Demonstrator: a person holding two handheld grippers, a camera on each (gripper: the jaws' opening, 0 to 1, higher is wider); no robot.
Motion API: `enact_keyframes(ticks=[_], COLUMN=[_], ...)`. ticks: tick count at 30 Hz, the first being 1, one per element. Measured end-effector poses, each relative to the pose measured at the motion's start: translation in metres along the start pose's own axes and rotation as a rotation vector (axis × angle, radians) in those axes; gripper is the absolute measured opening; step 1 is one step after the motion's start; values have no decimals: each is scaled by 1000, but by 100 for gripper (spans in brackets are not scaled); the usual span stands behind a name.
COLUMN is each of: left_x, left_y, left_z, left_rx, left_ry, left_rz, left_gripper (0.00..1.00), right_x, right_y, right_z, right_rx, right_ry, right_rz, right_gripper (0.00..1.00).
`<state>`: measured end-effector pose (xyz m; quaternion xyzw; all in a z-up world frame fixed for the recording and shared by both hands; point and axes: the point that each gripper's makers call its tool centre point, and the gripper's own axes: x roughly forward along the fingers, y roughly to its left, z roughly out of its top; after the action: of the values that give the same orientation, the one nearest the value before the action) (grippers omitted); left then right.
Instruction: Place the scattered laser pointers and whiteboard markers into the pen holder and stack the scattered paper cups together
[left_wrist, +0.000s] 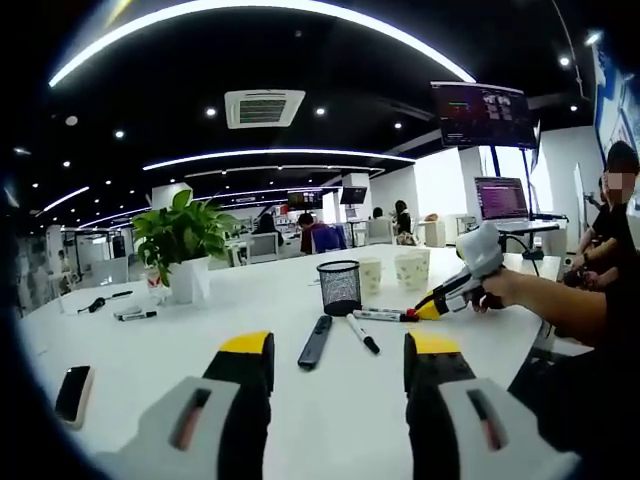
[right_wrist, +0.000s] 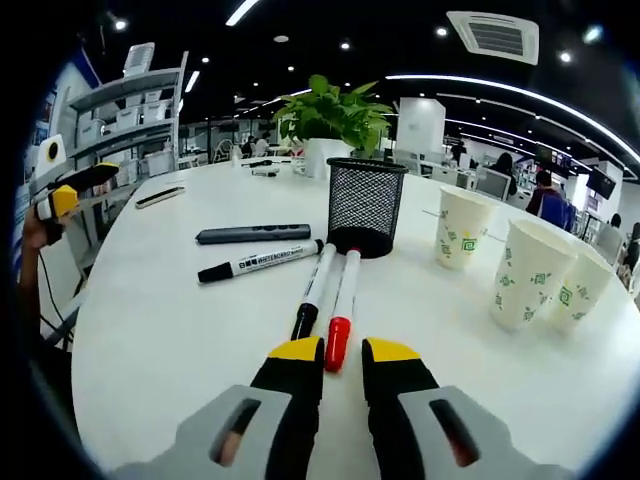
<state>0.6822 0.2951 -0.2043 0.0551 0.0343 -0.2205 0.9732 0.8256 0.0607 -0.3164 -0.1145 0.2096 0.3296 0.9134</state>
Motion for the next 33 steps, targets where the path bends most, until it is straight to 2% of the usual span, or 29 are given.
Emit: enact_keyframes(ticks=[5, 13, 21, 24, 27, 28, 32, 33], left_x=[-2, -2, -4, -5, -6, -6, -8, -9], left_y=[3, 2, 2, 2, 1, 1, -5, -6], left_z=[3, 3, 6, 8, 9, 8, 12, 14], left_rx=[2, 5, 8, 10, 11, 12, 16, 18], left_ry=[-11, -11, -21, -28, -28, -28, -34, -40], left_rz=[18, 16, 17, 18, 18, 17, 6, 4], left_gripper=[52, 52, 52, 52, 52, 52, 52, 52], right_x=[0, 1, 0, -2, -10, -10, -18, -19], right_y=[0, 0, 0, -5, -10, -10, -14, -17], right_z=[-1, -1, 1, 2, 15, 15, 24, 28], right_rx=[33, 27, 26, 28, 74, 76, 59, 28], right_ry=[-13, -36, -60, -60, -138, -138, -196, -220], right_rz=[15, 11, 7, -27, -45, -44, -72, -87], right_gripper=[19, 12, 11, 11, 11, 11, 11, 11])
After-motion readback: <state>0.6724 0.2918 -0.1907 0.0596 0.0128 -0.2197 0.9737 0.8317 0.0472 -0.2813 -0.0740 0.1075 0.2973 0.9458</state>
